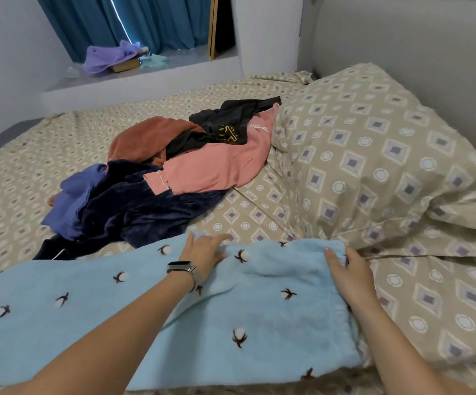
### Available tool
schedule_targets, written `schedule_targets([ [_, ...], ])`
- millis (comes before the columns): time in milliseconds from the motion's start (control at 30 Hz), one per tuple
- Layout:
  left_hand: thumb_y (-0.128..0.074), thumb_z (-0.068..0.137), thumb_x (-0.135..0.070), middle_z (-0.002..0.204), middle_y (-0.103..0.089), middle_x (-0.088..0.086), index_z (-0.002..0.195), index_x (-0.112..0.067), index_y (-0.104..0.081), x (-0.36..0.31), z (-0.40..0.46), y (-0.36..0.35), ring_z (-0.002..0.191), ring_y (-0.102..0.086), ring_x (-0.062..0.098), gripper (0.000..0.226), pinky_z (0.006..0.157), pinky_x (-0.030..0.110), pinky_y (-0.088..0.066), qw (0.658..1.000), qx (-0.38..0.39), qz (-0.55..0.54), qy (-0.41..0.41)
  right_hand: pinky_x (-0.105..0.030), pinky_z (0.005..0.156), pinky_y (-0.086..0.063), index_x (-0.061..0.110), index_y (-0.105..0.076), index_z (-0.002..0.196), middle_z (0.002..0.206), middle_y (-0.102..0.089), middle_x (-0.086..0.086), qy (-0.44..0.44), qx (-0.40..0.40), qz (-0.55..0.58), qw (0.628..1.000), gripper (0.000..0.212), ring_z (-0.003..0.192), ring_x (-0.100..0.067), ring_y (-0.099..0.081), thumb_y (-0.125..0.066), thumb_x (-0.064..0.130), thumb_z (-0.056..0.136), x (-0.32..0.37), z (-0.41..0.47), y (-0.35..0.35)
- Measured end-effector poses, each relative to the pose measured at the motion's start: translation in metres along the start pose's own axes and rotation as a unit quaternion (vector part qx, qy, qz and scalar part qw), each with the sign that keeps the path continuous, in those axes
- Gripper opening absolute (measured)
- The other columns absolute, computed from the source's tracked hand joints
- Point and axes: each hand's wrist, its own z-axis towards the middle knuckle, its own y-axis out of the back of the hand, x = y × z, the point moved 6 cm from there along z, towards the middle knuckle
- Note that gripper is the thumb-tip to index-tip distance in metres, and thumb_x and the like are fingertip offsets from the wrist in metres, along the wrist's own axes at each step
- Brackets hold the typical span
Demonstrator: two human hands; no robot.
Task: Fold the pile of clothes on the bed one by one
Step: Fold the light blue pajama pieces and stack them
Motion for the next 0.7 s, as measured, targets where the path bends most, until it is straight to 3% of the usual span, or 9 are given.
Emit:
schedule_targets([
  [67,-0.042,0.100,-0.038,0.118,-0.057,0.002,0.127,-0.024,-0.054,0.002,0.009,0.002,0.119,-0.047,0.022,0.032,0.116,0.039,-0.010,0.999,0.007,0.052,0.014,-0.038,0.091,-0.041,0.007,-0.058,0.116,0.115,-0.063,-0.014,-0.004,-0.032,-0.020,0.999,0.034,0.110,-0.034,-0.056,-0.051,0.035,0.099,-0.004,0.003,0.007],
  [167,-0.043,0.100,-0.041,0.113,-0.057,0.005,0.114,-0.018,-0.063,0.017,0.021,0.010,0.115,-0.049,0.026,0.034,0.115,0.045,-0.012,0.996,-0.042,0.013,0.080,-0.039,0.084,-0.040,0.003,-0.054,0.108,0.106,-0.062,-0.020,-0.020,-0.066,-0.013,0.998,0.030,0.104,-0.038,-0.056,-0.050,0.032,0.099,-0.011,0.008,0.018],
  [300,-0.049,0.099,-0.029,0.114,-0.054,0.006,0.111,-0.020,-0.065,0.009,0.021,0.015,0.117,-0.047,0.027,0.023,0.118,0.053,-0.006,0.981,-0.123,-0.062,0.134,-0.033,0.076,-0.036,0.009,-0.053,0.102,0.092,-0.059,-0.006,-0.026,-0.045,0.015,0.999,0.028,0.099,-0.033,-0.057,-0.054,0.036,0.097,-0.013,0.005,0.017],
  [367,-0.048,0.098,-0.028,0.120,-0.054,0.004,0.117,-0.022,-0.062,-0.016,0.009,0.019,0.120,-0.048,0.026,0.024,0.117,0.057,-0.010,0.977,-0.175,-0.078,0.095,-0.032,0.080,-0.040,0.017,-0.051,0.108,0.097,-0.060,0.003,-0.042,0.010,0.040,0.998,0.033,0.101,-0.026,-0.059,-0.064,0.042,0.089,-0.014,0.005,0.016],
  [433,-0.037,0.097,-0.041,0.129,-0.053,0.001,0.128,-0.025,-0.056,-0.055,-0.010,0.019,0.128,-0.046,0.025,0.039,0.115,0.060,-0.015,0.979,-0.202,-0.035,-0.003,-0.032,0.090,-0.045,0.026,-0.039,0.121,0.108,-0.056,0.013,-0.063,0.112,0.039,0.991,0.063,0.104,-0.016,-0.056,-0.079,0.043,0.075,-0.012,-0.007,0.013],
  [533,-0.016,0.095,-0.063,0.157,-0.024,-0.008,0.147,-0.041,-0.028,-0.105,-0.046,-0.010,0.148,-0.014,0.021,0.058,0.116,0.057,0.002,0.992,-0.106,-0.028,-0.069,-0.030,0.100,-0.044,0.031,-0.035,0.131,0.118,-0.052,0.017,-0.029,0.186,-0.024,0.982,0.090,0.110,-0.008,-0.053,-0.090,0.039,0.060,-0.020,-0.037,0.008],
  [600,-0.008,0.090,-0.073,0.160,-0.011,-0.008,0.147,-0.053,-0.013,-0.123,-0.065,-0.044,0.149,-0.007,0.024,0.061,0.114,0.059,0.005,0.998,-0.041,-0.007,-0.056,-0.022,0.087,-0.049,0.034,-0.055,0.110,0.107,-0.064,0.013,0.011,0.190,-0.107,0.976,0.055,0.100,-0.006,-0.062,-0.088,0.036,0.065,-0.025,-0.052,0.006],
  [667,-0.015,0.090,-0.075,0.157,-0.027,0.000,0.147,-0.053,-0.017,-0.138,-0.073,-0.070,0.143,-0.028,0.034,0.061,0.110,0.065,-0.009,0.999,-0.003,0.028,-0.044,-0.013,0.065,-0.050,0.033,-0.065,0.077,0.082,-0.070,0.012,0.001,0.201,-0.151,0.968,0.017,0.079,-0.003,-0.066,-0.081,0.035,0.075,-0.027,-0.055,0.009],
  [700,-0.018,0.089,-0.076,0.156,-0.030,0.002,0.146,-0.053,-0.018,-0.140,-0.072,-0.076,0.142,-0.031,0.035,0.062,0.107,0.065,-0.011,0.999,-0.002,0.036,-0.034,-0.012,0.057,-0.047,0.031,-0.064,0.069,0.073,-0.067,0.013,-0.013,0.204,-0.158,0.966,0.017,0.071,-0.001,-0.064,-0.078,0.034,0.078,-0.029,-0.053,0.013],
])
